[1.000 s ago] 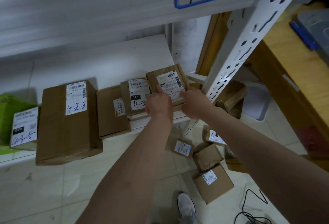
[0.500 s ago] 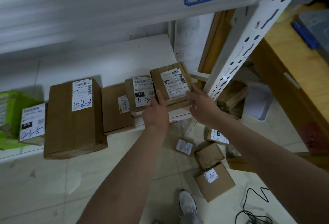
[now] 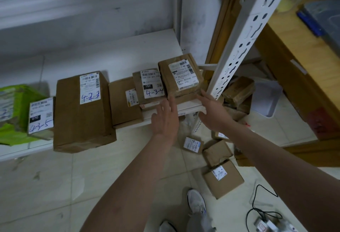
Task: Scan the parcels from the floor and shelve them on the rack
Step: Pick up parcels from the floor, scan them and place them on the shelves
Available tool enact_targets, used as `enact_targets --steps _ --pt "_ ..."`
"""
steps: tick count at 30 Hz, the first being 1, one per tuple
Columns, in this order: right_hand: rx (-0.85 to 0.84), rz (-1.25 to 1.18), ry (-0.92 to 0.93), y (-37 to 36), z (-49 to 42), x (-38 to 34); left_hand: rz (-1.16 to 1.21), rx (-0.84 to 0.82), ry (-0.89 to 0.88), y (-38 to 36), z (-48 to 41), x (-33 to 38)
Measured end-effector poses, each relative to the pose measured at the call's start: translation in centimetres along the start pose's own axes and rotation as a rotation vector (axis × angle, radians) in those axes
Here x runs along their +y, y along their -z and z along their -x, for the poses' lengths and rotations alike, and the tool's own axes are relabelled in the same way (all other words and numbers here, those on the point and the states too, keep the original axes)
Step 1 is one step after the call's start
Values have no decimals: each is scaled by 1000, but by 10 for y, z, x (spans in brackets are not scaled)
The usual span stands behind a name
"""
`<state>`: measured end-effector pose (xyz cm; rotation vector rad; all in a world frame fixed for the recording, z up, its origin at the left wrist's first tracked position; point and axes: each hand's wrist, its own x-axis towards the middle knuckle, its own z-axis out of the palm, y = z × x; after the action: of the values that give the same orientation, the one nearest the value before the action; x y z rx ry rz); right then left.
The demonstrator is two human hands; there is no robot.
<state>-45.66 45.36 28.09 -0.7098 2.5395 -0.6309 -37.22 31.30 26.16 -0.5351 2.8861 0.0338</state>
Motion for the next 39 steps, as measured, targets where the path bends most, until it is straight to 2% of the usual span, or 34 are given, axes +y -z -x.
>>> enact_targets --steps 5,14,17,20,26,34,39 --pt "-88 52 -36 -1 -12 -11 13 16 -65 5 9 -4" --pt "-164 67 -81 -20 -37 -20 62 21 -21 9 11 -32" --pt "-166 45 -82 -25 -40 -23 63 66 17 5 15 -45" --pt "-163 19 -79 -27 -38 -27 66 34 14 -1 19 -55" --pt "-38 -128 -63 -59 2 -39 74 7 101 -14 55 -74" --pt "-229 -118 36 -140 56 -100 107 -98 343 -47 158 -129" --pt "-370 -74 270 -194 90 -154 171 -206 688 -72 253 -184"
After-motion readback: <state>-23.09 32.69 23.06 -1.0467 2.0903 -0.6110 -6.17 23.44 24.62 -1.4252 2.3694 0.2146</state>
